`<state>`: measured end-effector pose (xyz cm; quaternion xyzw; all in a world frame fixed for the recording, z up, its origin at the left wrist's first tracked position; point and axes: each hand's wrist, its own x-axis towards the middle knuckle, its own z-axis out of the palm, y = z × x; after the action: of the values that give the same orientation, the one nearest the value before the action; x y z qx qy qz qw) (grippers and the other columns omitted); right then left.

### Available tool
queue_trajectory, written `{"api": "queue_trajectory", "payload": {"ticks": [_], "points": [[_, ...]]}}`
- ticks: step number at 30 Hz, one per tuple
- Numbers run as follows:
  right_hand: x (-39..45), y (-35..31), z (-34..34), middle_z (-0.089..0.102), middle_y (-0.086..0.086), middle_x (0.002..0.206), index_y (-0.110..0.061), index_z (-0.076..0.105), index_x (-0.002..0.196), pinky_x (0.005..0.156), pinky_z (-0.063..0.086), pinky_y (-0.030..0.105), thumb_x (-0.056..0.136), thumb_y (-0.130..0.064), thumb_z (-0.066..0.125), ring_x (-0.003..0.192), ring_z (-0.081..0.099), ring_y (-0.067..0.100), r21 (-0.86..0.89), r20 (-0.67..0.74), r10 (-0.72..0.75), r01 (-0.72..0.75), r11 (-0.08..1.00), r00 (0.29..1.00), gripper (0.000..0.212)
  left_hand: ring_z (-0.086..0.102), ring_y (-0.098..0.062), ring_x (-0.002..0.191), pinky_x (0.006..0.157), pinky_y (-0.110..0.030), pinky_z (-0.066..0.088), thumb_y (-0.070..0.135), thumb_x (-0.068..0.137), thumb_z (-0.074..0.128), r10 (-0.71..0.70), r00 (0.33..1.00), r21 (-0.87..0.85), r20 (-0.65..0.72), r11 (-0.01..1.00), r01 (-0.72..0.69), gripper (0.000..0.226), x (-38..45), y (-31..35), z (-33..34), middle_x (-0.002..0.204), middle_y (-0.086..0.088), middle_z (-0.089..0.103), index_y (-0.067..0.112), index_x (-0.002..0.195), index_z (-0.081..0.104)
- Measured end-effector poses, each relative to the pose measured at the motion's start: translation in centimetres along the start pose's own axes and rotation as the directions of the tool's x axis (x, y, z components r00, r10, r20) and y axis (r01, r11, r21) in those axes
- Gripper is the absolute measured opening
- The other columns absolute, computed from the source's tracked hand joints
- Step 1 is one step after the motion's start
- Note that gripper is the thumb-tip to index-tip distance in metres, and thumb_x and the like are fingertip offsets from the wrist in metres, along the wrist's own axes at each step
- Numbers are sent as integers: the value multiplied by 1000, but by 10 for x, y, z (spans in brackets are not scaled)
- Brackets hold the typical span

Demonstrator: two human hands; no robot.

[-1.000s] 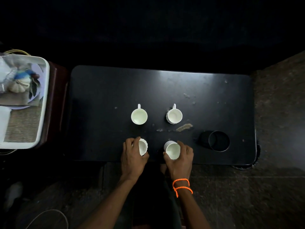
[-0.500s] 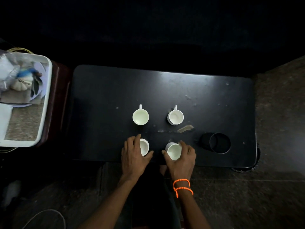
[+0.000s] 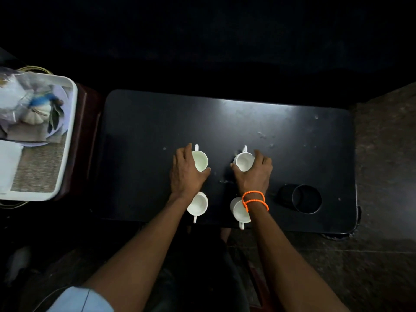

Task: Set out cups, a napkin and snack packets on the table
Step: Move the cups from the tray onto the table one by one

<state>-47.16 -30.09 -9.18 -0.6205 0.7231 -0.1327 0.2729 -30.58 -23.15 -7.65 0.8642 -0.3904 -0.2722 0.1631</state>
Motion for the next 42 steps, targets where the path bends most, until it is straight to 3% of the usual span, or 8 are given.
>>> {"api": "queue_trajectory", "payload": {"ticks": [4,11,23,27,31,35,42], "points": [[4,2,6,54,15,119,-11,58,122,83,49,42,73,-41,80,112,54,37,9,11,5,-5,1000,1000,62,55,-32,120,94,-43,51,30,73,86,33,999,-3,20,999,-33,71,5,-1,1,128,-11,55,11,135,57],[-1,1,8,56,13,111,-10,60,108,75,48,39,75,-43,75,102,56,36,26,-12,3,-3,1000,1000,49,55,-31,118,93,-41,50,22,74,83,30,1000,-71,-4,997,-31,70,7,6,0,126,-12,58,12,138,59],[-1,5,3,52,13,119,-13,57,120,79,43,33,70,-41,83,109,53,34,17,60,-9,8,1000,998,63,56,-30,117,90,-42,52,25,70,87,41,999,-61,-13,997,-42,74,7,6,2,125,-10,57,13,137,58],[-4,-1,-2,54,13,121,-15,56,126,86,49,43,72,-55,77,111,52,32,-37,-45,-46,44,998,998,71,56,-31,121,97,-44,51,40,67,91,45,998,-56,-41,997,-47,85,5,2,-5,132,-10,57,13,140,56],[-3,-30,-5,57,10,116,-19,58,125,86,46,46,76,-58,67,106,55,32,-125,-141,-137,119,985,981,63,54,-30,129,105,-43,48,51,76,83,8,997,-111,-79,994,-17,84,5,-7,-22,138,-9,56,12,144,53],[-4,-78,8,57,10,119,-18,59,126,90,42,46,78,-53,69,109,54,32,-155,-79,-242,228,961,967,60,51,-28,132,106,-42,46,53,85,73,-117,985,-195,-130,977,90,79,16,-33,-50,142,-8,53,12,148,48],[-32,-195,71,60,16,112,-8,63,121,91,47,43,79,-43,75,104,57,33,39,-28,-515,516,856,857,55,58,-31,124,99,-45,52,43,88,74,-275,908,-260,-315,945,196,65,31,-114,-130,133,-11,59,11,142,57]]}}
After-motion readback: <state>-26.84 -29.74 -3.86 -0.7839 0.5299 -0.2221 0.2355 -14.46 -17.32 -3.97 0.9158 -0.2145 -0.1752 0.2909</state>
